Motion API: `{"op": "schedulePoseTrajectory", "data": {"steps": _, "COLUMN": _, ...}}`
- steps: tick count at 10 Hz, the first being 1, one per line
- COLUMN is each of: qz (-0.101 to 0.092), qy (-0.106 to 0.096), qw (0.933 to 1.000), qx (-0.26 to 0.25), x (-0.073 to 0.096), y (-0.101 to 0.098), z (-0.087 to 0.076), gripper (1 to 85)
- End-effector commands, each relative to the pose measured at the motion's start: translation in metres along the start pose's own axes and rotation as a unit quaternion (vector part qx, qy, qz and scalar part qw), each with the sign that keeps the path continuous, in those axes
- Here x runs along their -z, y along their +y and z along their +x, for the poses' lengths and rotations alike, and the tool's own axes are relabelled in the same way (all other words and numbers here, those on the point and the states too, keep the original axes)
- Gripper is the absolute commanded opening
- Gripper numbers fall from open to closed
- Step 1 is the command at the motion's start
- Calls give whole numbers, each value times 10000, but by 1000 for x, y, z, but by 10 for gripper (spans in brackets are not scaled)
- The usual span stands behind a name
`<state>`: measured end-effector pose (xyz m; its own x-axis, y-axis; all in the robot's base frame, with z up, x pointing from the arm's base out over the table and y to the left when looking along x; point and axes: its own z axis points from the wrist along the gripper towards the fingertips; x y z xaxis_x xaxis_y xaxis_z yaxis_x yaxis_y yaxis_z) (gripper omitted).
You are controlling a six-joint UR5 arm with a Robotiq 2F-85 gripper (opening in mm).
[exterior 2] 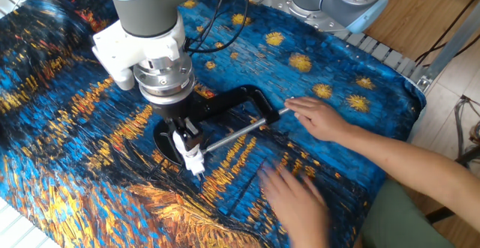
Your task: Install the light bulb by rotating it
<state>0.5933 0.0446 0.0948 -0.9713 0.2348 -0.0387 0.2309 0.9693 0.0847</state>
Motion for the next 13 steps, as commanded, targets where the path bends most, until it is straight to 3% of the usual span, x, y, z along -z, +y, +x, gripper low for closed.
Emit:
{"op": "schedulePoseTrajectory", "data": {"steps": 1, "qz": 195, "qy": -54, "qw": 9998, "qx": -80, "x": 2, "y": -2, "z": -5, "gripper": 10}}
{"op": "schedulePoseTrajectory", "data": {"steps": 3, "qz": 258, "qy": -176, "qw": 9994, "qx": -148, "x": -8, "y": 8, "z": -10, "gripper": 10}}
{"op": "schedulePoseTrajectory", "data": {"steps": 7, "qz": 265, "qy": -89, "qw": 9995, "qx": -121, "x": 5, "y": 9, "z": -5, "gripper": 10}}
{"op": "schedulePoseTrajectory", "data": {"steps": 9, "qz": 283, "qy": -142, "qw": 9994, "qx": -141, "x": 0, "y": 11, "z": -6, "gripper": 10}}
{"op": "schedulePoseTrajectory", "data": {"steps": 10, "qz": 184, "qy": -66, "qw": 9998, "qx": -42, "x": -5, "y": 13, "z": -3, "gripper": 10}}
{"op": "schedulePoseTrajectory", "data": {"steps": 11, "qz": 208, "qy": 6, "qw": 9996, "qx": 179, "x": -8, "y": 8, "z": 1, "gripper": 53}}
{"op": "schedulePoseTrajectory", "data": {"steps": 13, "qz": 174, "qy": 160, "qw": 9988, "qx": 425, "x": -8, "y": 5, "z": 10, "gripper": 230}}
